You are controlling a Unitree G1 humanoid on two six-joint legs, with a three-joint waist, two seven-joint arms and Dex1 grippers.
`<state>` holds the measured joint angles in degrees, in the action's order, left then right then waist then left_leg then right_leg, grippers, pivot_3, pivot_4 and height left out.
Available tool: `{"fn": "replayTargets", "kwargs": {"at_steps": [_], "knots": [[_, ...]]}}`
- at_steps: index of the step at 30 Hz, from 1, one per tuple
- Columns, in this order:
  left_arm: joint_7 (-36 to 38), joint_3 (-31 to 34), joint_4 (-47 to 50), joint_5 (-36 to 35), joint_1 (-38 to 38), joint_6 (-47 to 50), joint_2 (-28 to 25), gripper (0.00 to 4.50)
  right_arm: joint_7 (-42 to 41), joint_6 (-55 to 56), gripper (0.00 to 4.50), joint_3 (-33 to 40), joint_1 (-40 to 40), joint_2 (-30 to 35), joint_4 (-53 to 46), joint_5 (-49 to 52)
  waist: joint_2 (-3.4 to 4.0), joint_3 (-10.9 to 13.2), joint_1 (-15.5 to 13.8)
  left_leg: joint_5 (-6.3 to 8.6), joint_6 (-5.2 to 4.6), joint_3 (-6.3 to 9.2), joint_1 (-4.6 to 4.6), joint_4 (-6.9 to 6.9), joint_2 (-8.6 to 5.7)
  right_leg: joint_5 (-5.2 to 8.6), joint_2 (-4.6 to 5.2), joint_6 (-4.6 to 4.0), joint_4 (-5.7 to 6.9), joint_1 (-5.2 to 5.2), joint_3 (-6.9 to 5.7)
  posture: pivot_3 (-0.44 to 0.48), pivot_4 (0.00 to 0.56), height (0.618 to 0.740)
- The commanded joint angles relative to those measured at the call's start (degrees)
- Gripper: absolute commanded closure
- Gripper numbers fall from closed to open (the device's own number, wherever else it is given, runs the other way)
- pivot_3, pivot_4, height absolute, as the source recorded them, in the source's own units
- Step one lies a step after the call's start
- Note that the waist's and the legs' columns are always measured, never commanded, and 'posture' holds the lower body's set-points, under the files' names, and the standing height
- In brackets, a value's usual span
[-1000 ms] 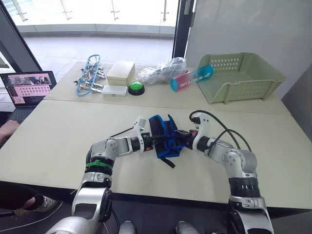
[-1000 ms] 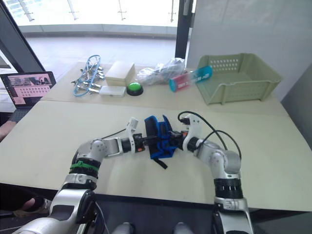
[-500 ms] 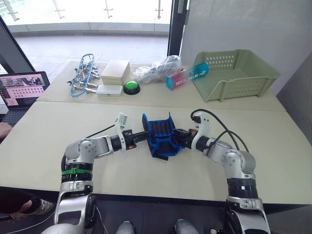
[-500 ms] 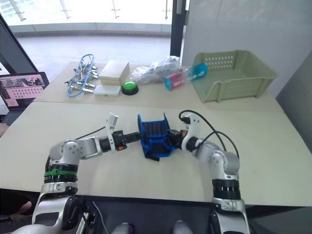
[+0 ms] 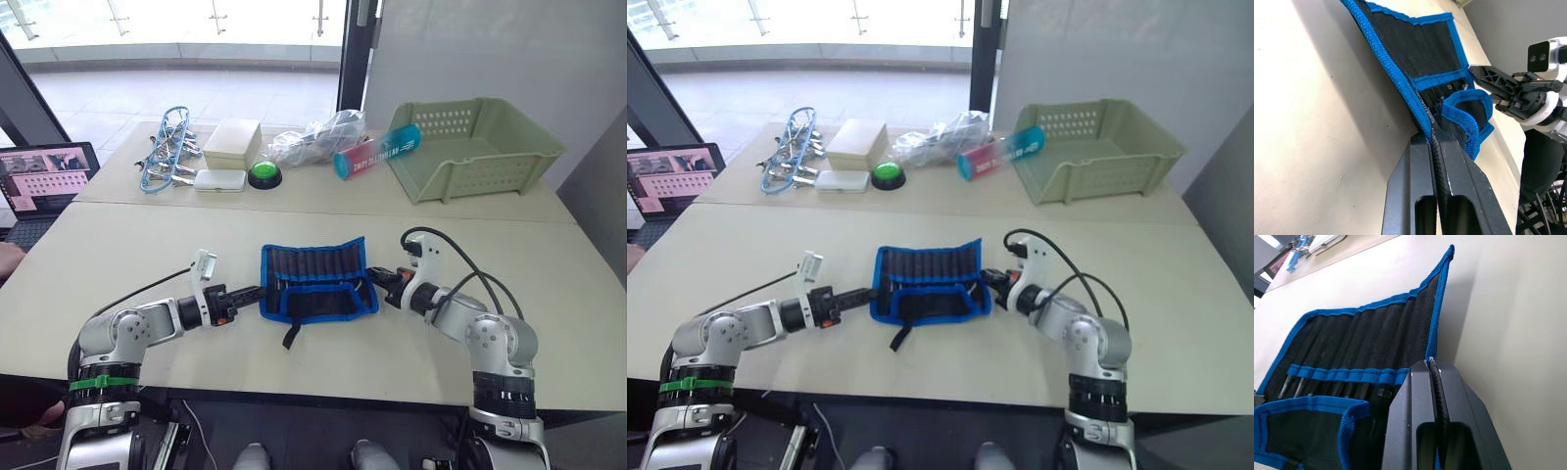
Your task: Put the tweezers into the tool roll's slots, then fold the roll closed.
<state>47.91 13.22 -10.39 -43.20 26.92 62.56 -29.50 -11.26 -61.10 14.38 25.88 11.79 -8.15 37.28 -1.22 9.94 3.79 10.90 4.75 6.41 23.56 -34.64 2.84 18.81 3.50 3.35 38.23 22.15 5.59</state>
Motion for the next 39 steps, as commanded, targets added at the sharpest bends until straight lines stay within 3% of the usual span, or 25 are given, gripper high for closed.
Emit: {"fn": "replayTargets", "kwargs": {"at_steps": [1,4,9,16,17,24,28,34,39], "knots": [[1.5,-0.2,1.1,-0.4,1.0,-0.8,-1.2,4.50,0.7,-1.1,3.33,2.4,-1.1,0.7,-2.4,1.5,0.00,0.0,0.0,0.00,0.00,0.00,0.01,0.00,0.00,0.00,0.00,0.00,0.00,0.00,0.00,0.000,0.150,0.740],[2.0,-0.6,1.2,-0.2,0.8,-0.9,-1.9,4.50,2.2,-2.6,2.36,6.0,-2.4,0.1,-3.4,3.5,0.02,0.0,0.0,0.00,0.00,0.00,0.01,-0.01,0.00,0.00,0.00,0.00,0.02,0.01,0.00,0.000,0.150,0.740],[2.8,-0.6,1.4,-0.5,0.6,-0.7,-2.4,4.50,5.6,-8.8,2.36,12.8,-4.8,-2.6,-6.3,11.5,0.02,0.0,0.1,0.00,-0.01,0.00,0.02,-0.02,0.00,0.00,0.00,0.00,0.05,0.01,0.00,0.000,0.150,0.740],[5.3,-3.3,-1.6,4.4,-0.5,-8.4,-4.3,4.50,9.3,-10.3,2.36,14.1,-2.4,-5.4,-3.9,14.6,0.09,0.0,0.3,-0.01,-0.01,-0.03,-0.10,-0.02,0.03,0.00,-0.03,-0.01,0.21,0.03,0.04,0.000,0.150,0.740],[6.4,-3.2,-1.6,4.0,-0.5,-8.2,-4.7,3.87,9.6,-10.3,2.32,13.8,-2.0,-5.7,-3.7,14.8,0.09,0.1,0.3,-0.01,-0.01,-0.03,-0.09,-0.02,0.03,0.00,-0.03,-0.01,0.21,0.03,0.04,0.000,0.150,0.740],[12.5,-0.9,3.4,5.1,-5.5,-14.9,-11.0,1.61,10.1,-8.9,2.32,10.5,1.4,-6.4,-0.8,13.5,0.14,0.1,0.5,-0.01,-0.01,-0.03,-0.08,-0.02,0.03,0.00,-0.03,-0.02,0.34,0.10,0.05,0.000,0.150,0.740],[15.4,4.1,6.5,3.3,-9.2,-20.3,-13.3,1.61,9.5,-6.9,2.32,7.7,1.9,-5.5,1.2,10.9,0.16,0.1,0.3,-0.01,-0.01,-0.04,-0.07,-0.01,0.06,0.00,-0.03,-0.03,0.36,0.14,0.04,0.000,0.150,0.740],[20.4,5.8,8.6,1.7,-12.4,-21.8,-15.6,1.61,8.2,-5.5,2.32,7.4,2.0,-5.5,2.1,11.6,0.17,0.1,0.1,-0.01,-0.01,-0.05,-0.05,-0.04,0.06,0.00,-0.02,-0.03,0.32,0.12,0.04,0.000,0.150,0.740],[20.7,5.6,9.6,1.5,-13.3,-22.2,-15.9,1.59,8.3,-5.9,3.80,8.2,2.6,-5.6,1.6,12.9,0.17,0.1,0.3,-0.01,-0.01,-0.05,-0.05,-0.04,0.06,0.00,-0.03,-0.03,0.35,0.13,0.04,0.000,0.150,0.740]]}}
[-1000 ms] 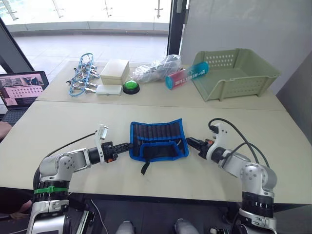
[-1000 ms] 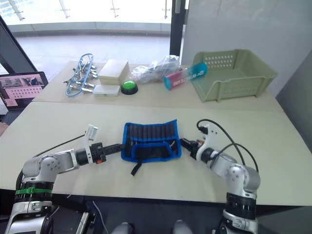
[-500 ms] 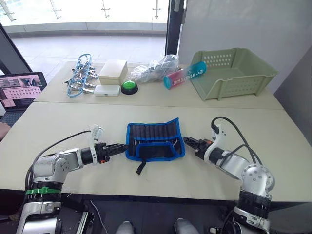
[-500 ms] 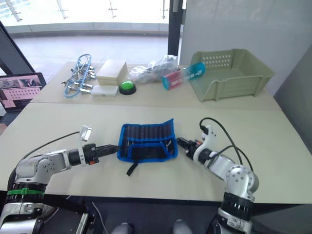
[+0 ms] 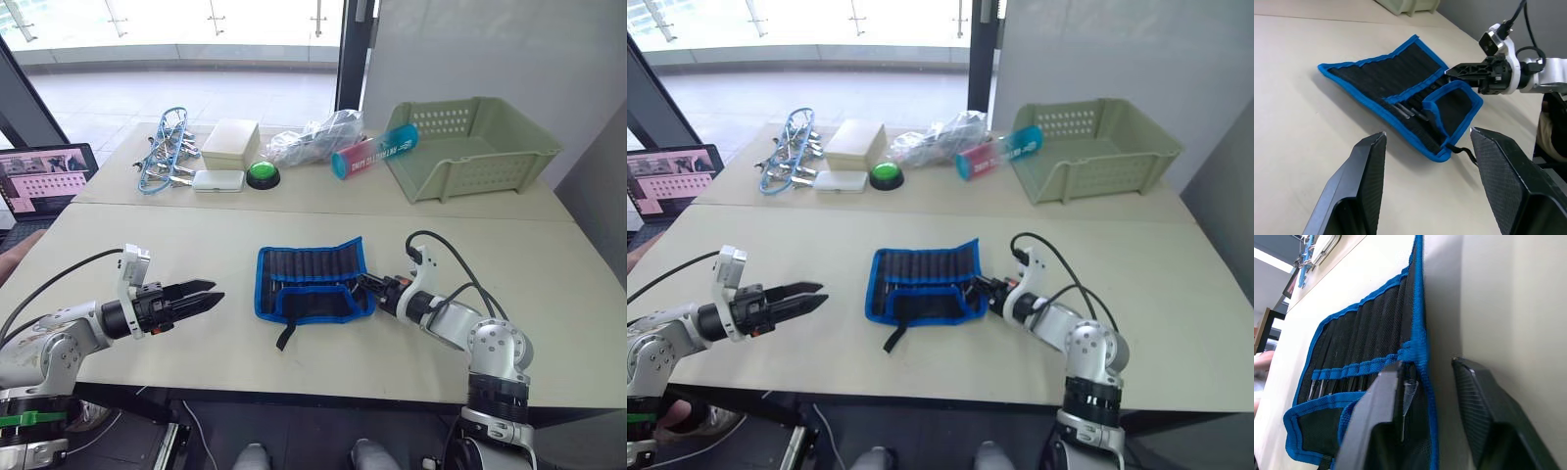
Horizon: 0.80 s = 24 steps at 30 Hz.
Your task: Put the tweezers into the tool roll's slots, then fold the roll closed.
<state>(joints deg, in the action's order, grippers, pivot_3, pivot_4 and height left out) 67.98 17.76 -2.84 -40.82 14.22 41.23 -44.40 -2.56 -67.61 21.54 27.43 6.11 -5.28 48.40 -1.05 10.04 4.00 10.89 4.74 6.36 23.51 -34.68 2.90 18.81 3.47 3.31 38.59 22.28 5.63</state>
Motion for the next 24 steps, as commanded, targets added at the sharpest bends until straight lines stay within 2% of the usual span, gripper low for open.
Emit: {"fn": "replayTargets", "kwargs": {"at_steps": [1,2,11,16,24], "knots": [[0.6,1.1,2.4,-0.9,-0.8,-0.9,-1.0,1.59,-0.3,0.6,4.12,1.1,1.1,0.1,-1.4,2.0,0.00,0.0,0.2,0.00,0.00,0.00,-0.01,0.00,0.01,0.00,0.00,0.00,0.01,0.00,0.00,0.000,0.150,0.740],[0.7,1.0,2.7,-0.9,-1.0,-1.0,-0.9,1.59,-0.3,0.5,4.44,1.2,1.1,0.2,-1.6,2.1,0.00,0.0,0.2,0.00,0.00,0.00,-0.01,0.00,0.02,0.00,-0.01,0.00,0.01,0.00,0.00,0.000,0.150,0.740],[1.0,0.3,2.6,-0.1,-1.3,-3.1,-0.6,1.59,1.3,-1.4,4.44,1.9,1.2,0.6,-5.2,4.3,0.01,0.0,0.1,0.00,0.00,0.00,-0.01,-0.01,0.02,0.00,-0.02,0.00,0.07,0.01,0.00,0.000,0.150,0.740],[1.1,-1.0,2.0,0.5,-1.0,-4.0,-0.6,1.59,4.8,-4.9,4.44,1.0,3.8,2.0,-10.8,4.9,0.04,0.0,0.1,0.00,0.00,0.00,0.00,-0.02,0.02,0.00,-0.01,0.00,0.08,0.01,0.00,0.000,0.150,0.740],[1.1,-2.8,1.1,1.2,0.0,-4.6,-0.9,1.59,12.8,-10.8,4.44,-6.0,10.9,0.9,-19.9,0.8,0.06,0.0,0.1,0.00,0.00,0.00,-0.01,-0.03,0.02,0.01,-0.02,-0.02,0.21,0.08,0.01,0.000,0.150,0.740]]}}
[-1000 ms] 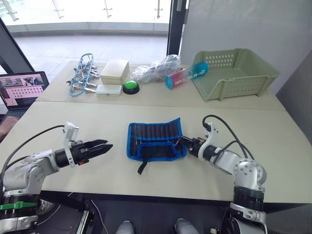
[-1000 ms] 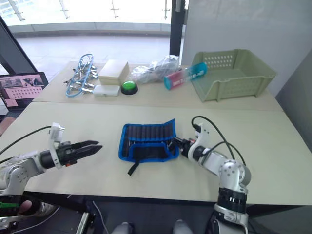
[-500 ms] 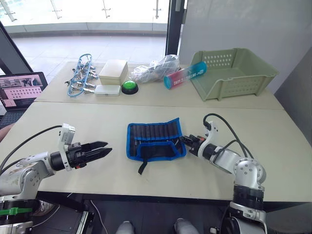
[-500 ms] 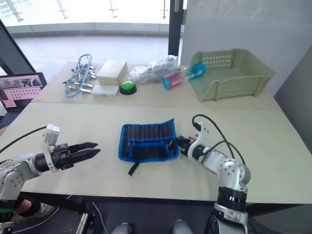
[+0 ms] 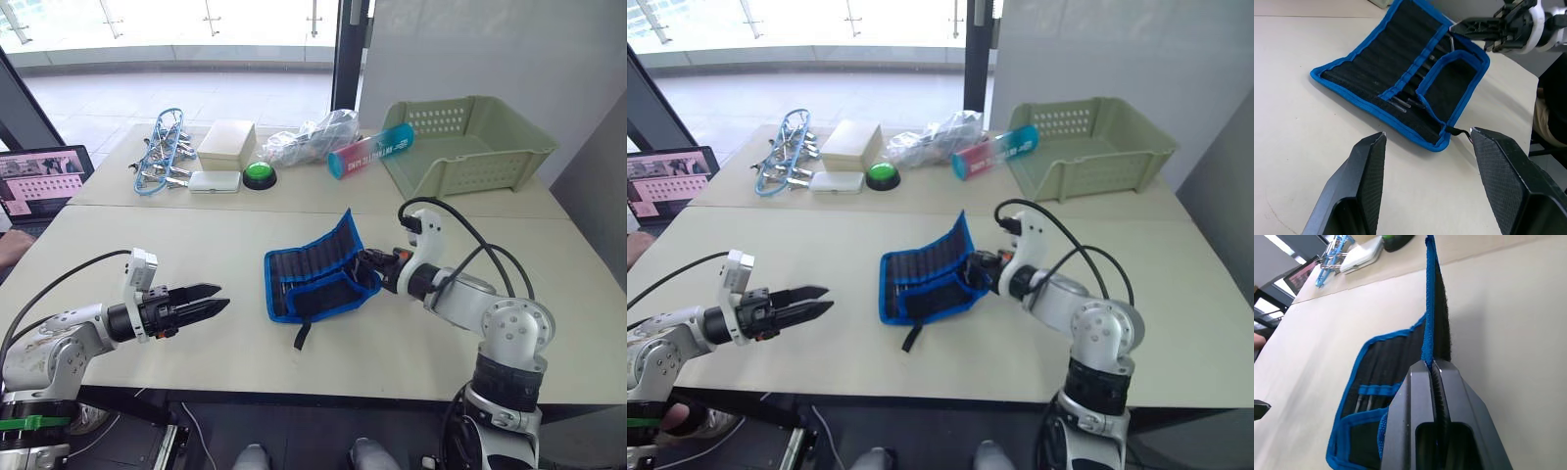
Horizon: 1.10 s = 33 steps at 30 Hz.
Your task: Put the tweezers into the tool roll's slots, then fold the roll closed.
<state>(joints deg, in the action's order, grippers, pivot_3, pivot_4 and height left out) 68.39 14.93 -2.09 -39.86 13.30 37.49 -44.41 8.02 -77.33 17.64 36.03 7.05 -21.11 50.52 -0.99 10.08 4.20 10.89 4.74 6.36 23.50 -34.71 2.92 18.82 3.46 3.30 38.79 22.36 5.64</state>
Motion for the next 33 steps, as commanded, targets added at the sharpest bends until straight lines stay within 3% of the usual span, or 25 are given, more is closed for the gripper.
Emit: {"fn": "replayTargets", "kwargs": {"at_steps": [1,6,10,17,26,33], "knots": [[0.8,-0.2,0.3,0.3,1.0,-0.9,-0.9,1.59,2.8,-1.9,4.44,-4.4,2.8,0.8,-5.0,-2.8,0.00,0.0,-0.1,0.00,0.00,0.00,0.00,0.00,0.00,0.00,0.00,0.00,0.00,0.00,0.00,0.000,0.150,0.740],[1.0,-1.0,-0.1,0.8,1.8,-0.9,-0.9,1.59,4.9,-2.2,4.44,-17.6,3.7,4.9,-7.6,-12.2,-0.01,0.0,-0.1,0.00,0.00,0.00,0.01,-0.01,-0.01,0.00,0.01,0.00,0.00,0.02,-0.01,0.000,0.150,0.740],[1.0,-1.9,0.0,1.1,2.3,-0.9,-0.7,1.59,5.5,-1.3,4.44,-22.7,5.0,2.2,-7.8,-16.7,-0.01,0.0,0.2,0.00,0.00,0.00,0.01,0.00,0.00,0.01,0.00,-0.02,0.05,0.06,-0.01,0.000,0.150,0.740],[1.0,-2.6,-0.4,1.5,3.0,-1.0,-0.4,1.59,3.5,-1.5,4.44,-24.1,4.4,-2.2,-7.6,-20.6,-0.01,0.0,0.1,0.00,0.00,0.01,0.01,-0.03,0.00,0.01,0.00,-0.02,0.13,0.08,-0.01,0.000,0.150,0.740],[1.2,-4.2,-1.1,1.8,4.4,-1.2,0.0,1.59,-0.5,9.2,4.44,-27.8,-2.1,-10.4,6.7,-26.1,-0.03,0.0,0.9,0.00,0.00,0.01,-0.03,-0.02,0.01,0.01,-0.02,-0.03,0.19,0.09,-0.02,0.000,0.150,0.740],[1.2,-4.4,-1.1,1.8,4.6,-1.1,-0.1,1.59,-3.3,15.9,4.44,-28.3,-8.0,-13.0,16.4,-29.9,-0.06,0.0,1.5,0.00,0.00,0.01,-0.26,-0.01,0.02,0.01,-0.02,-0.03,0.22,-0.06,-0.03,0.000,0.150,0.740]]}}
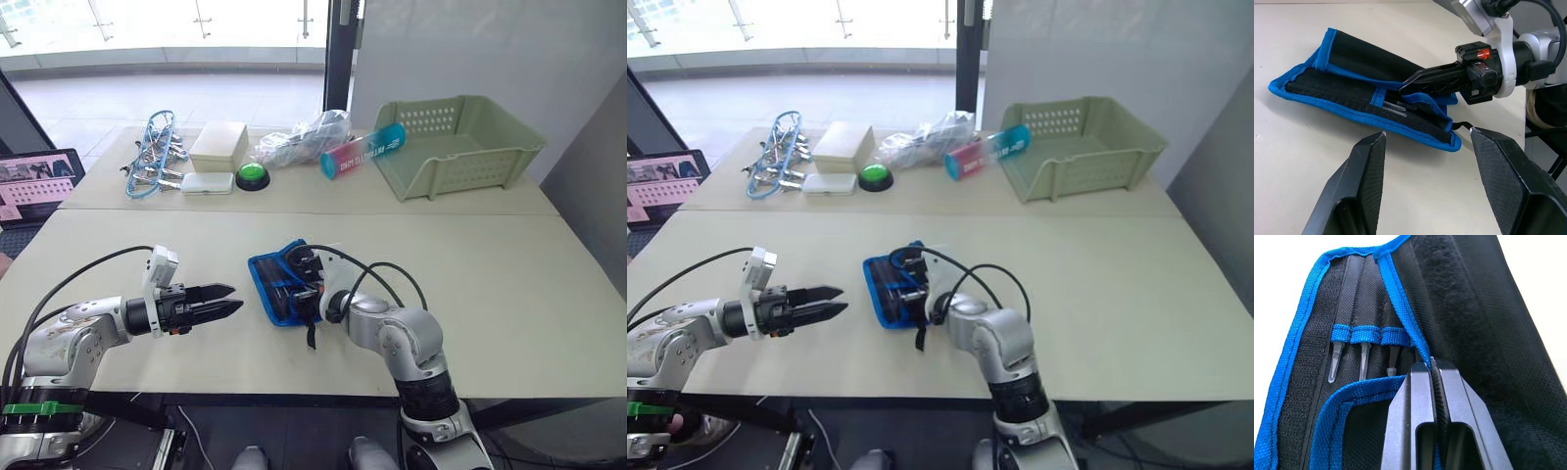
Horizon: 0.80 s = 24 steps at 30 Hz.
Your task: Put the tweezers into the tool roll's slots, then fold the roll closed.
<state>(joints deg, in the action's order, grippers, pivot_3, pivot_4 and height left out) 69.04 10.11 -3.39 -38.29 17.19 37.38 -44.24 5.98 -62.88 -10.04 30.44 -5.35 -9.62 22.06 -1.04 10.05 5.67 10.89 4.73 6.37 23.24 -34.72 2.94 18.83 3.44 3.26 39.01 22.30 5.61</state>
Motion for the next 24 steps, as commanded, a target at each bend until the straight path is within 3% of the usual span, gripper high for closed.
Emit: {"fn": "replayTargets", "kwargs": {"at_steps": [1,6,10,12,21,24], "knots": [[0.5,0.3,0.3,0.3,0.7,-1.0,-0.3,1.59,-1.7,2.5,4.44,0.1,-3.3,-1.0,6.9,-1.6,-0.04,0.0,0.1,0.00,0.00,0.00,-0.04,0.00,0.00,0.00,0.00,0.00,0.00,-0.03,0.00,0.000,0.150,0.740],[0.5,0.2,0.4,0.3,0.6,-0.9,-0.3,1.59,-3.4,6.7,4.44,2.2,-5.1,-0.7,15.2,-3.0,-0.29,-0.2,0.2,0.00,-0.01,-0.04,-0.50,0.01,0.07,-0.04,-0.05,-0.08,0.01,-0.35,0.01,0.000,0.150,0.740],[0.4,0.2,0.5,0.3,0.4,-0.9,-0.3,1.59,-5.2,8.0,4.44,2.7,-3.9,-0.5,17.5,-2.9,-0.47,-0.4,0.1,-0.01,-0.03,-0.05,-1.32,0.09,0.11,0.03,-0.10,-0.08,-0.10,-1.19,0.01,0.000,0.150,0.740],[0.4,0.2,0.6,0.3,0.4,-0.9,-0.3,1.59,-6.2,8.2,3.86,2.6,-3.4,-0.4,17.0,-2.9,-0.56,-0.5,0.1,-0.01,-0.03,-0.05,-1.41,0.12,0.13,0.21,-0.10,0.22,-0.13,-1.26,0.01,0.000,0.150,0.740],[0.2,0.2,0.6,0.4,0.5,-0.9,-0.3,1.59,-10.7,3.4,0.92,7.7,1.3,1.8,11.0,2.2,-0.59,-0.5,-0.1,-0.01,-0.03,-0.05,-1.28,0.11,0.15,0.06,-0.12,-0.04,-0.11,-1.17,0.01,0.000,0.150,0.740],[0.1,0.2,0.5,0.5,0.6,-0.9,-0.2,1.59,-12.8,0.8,0.92,11.5,3.9,2.9,7.0,6.4,-0.57,-0.4,-0.3,-0.01,-0.02,-0.05,-1.06,0.08,0.14,-0.01,-0.11,-0.14,-0.11,-1.02,-0.01,0.000,0.150,0.740]]}}
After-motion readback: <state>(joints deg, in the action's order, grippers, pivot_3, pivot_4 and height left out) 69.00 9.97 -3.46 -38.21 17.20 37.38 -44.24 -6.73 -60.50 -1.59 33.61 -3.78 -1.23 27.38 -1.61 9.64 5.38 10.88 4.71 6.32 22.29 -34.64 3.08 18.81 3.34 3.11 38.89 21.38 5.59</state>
